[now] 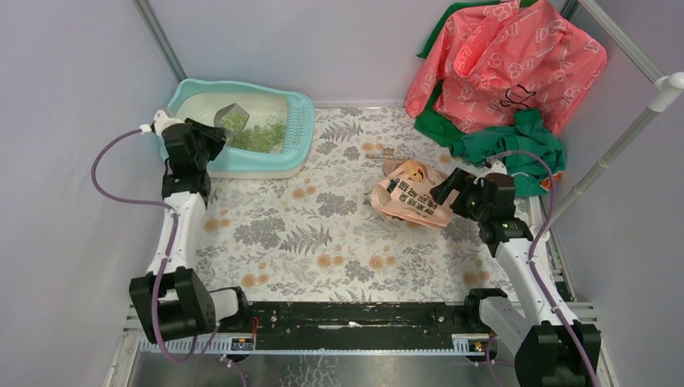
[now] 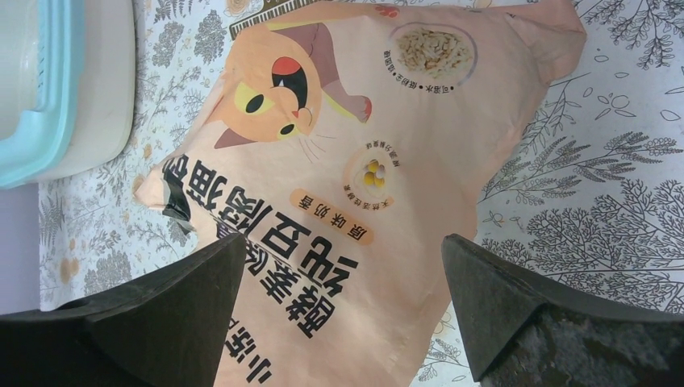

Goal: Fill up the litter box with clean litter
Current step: 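Pour the cat litter into the litter box, then scoop the cat litter from the cat litter bag.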

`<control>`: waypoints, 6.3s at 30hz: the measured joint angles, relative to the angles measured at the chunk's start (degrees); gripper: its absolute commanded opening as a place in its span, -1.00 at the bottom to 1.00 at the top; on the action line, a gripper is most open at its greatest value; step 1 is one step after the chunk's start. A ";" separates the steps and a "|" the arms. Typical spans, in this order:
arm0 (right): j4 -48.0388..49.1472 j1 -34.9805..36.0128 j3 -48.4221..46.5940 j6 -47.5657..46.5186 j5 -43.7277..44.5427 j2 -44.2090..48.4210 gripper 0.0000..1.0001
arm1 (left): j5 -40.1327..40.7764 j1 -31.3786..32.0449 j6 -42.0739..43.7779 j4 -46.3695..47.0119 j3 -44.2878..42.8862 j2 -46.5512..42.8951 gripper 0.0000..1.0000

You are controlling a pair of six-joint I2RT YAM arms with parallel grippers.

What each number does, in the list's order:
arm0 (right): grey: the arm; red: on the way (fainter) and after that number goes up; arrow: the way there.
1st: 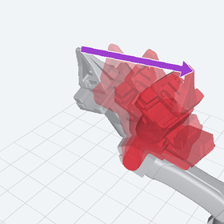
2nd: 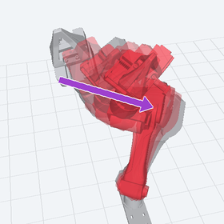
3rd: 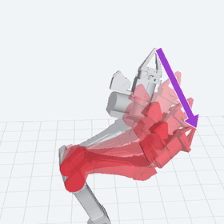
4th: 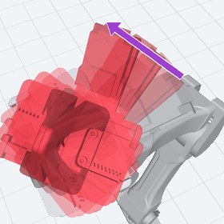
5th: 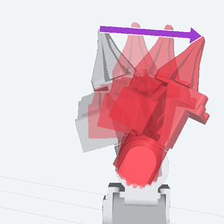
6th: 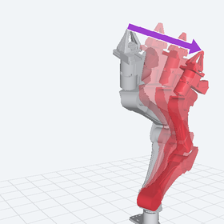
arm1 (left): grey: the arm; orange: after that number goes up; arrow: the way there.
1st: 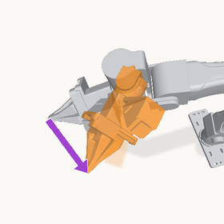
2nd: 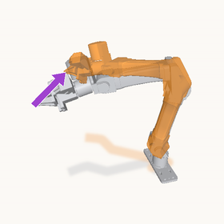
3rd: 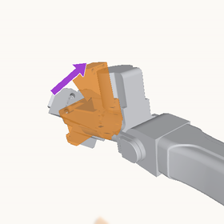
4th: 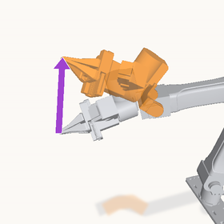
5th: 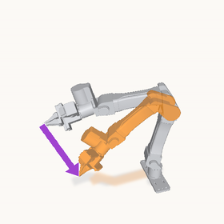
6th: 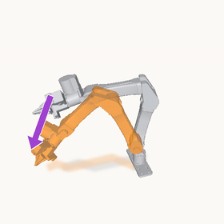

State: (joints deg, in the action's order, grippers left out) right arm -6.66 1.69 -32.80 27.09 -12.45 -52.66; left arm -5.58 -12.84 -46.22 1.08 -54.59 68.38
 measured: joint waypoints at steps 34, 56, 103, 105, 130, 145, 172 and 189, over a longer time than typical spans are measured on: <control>1.40 0.00 0.00 0.02 -2.14 -1.11 1.00 | 69.68 30.42 53.66 -6.67 -23.32 25.75 -1.00; -1.40 0.00 -0.07 -0.55 -1.90 1.14 1.00 | 53.46 52.17 31.95 -26.93 -30.73 7.63 -1.00; -10.54 0.00 -4.00 -3.76 -1.81 4.70 1.00 | -7.98 45.24 -3.89 -6.67 9.01 3.43 -0.98; -10.23 0.00 -3.98 -3.74 -1.81 4.70 1.00 | -8.07 45.24 -4.26 -5.81 8.20 5.51 -0.98; -7.65 0.00 -2.91 -2.84 -1.79 5.51 1.00 | 6.58 57.92 -4.74 -5.25 -15.28 33.27 -0.99; -7.69 0.00 -2.91 -2.80 -1.79 6.86 1.00 | 4.33 58.58 -9.68 12.76 -10.75 39.60 -1.00; -7.76 0.00 -2.91 -2.80 -1.81 6.91 1.00 | -11.56 49.46 -24.76 59.54 23.39 35.91 -1.00; -7.98 0.00 -2.91 -2.80 -1.84 6.91 1.00 | -11.02 45.68 -26.40 61.81 35.06 24.98 -1.00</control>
State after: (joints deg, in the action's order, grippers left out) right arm -14.63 1.69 -35.70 24.29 -14.28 -45.76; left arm -16.60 32.84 -72.62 62.89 -19.53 93.36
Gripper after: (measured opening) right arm 0.995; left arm 0.326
